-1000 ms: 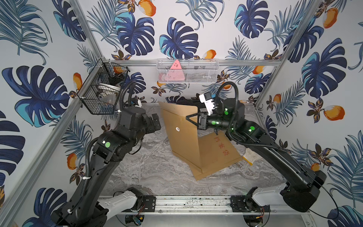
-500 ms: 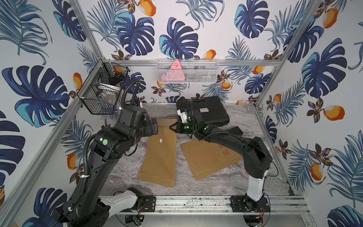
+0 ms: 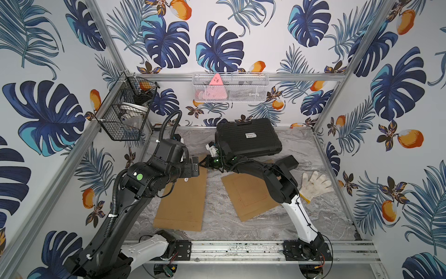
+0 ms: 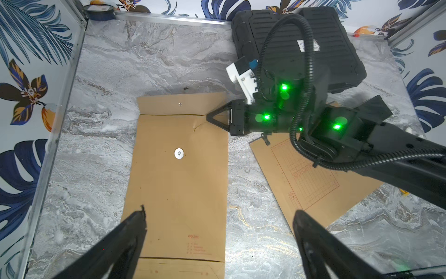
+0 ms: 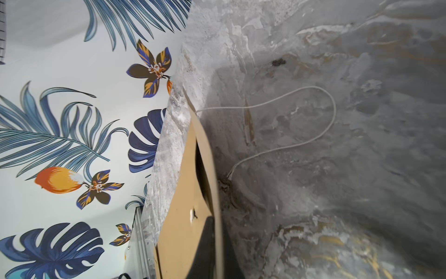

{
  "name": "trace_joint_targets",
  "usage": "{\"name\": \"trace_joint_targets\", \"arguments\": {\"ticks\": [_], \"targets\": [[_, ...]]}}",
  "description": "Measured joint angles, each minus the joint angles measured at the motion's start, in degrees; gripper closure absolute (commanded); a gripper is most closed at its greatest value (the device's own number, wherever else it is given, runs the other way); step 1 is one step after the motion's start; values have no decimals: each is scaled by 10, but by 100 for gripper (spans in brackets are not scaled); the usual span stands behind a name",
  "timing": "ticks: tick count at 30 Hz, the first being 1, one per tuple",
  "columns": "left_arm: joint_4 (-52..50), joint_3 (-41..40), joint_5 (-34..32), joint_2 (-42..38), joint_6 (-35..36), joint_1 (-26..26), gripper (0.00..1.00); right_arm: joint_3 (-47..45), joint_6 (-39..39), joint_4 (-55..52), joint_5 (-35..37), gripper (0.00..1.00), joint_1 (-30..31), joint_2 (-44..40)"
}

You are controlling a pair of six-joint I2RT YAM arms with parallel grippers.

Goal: Open the file bag
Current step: Place the file bag at the center of the board.

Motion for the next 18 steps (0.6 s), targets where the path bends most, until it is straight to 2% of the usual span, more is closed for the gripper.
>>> {"name": "trace_joint_targets", "arguments": {"ticks": [2, 5, 6, 7, 8, 12, 15, 18], "targets": [[3, -9, 5, -3, 0, 0, 1, 27, -4, -22, 1, 67, 1, 20], [3, -19, 5, -3, -2, 0, 1, 41, -14, -47, 10, 28, 1, 26], [5, -23, 5, -5, -2, 0, 1, 42, -17, -51, 15, 19, 1, 24], [7, -29, 5, -9, -3, 0, 1, 42, -21, -62, 26, 4, 1, 19], [10, -35, 5, -13, -3, 0, 1, 41, -25, -76, 36, 0, 1, 13], [25, -64, 6, -24, -2, 0, 1, 20, -51, -123, 93, 0, 0, -39], [42, -91, 10, -22, -2, 0, 1, -17, -65, -162, 155, 0, 0, -111], [70, -128, 24, -22, 0, 0, 1, -104, -65, -173, 227, 0, 1, -207]]}}
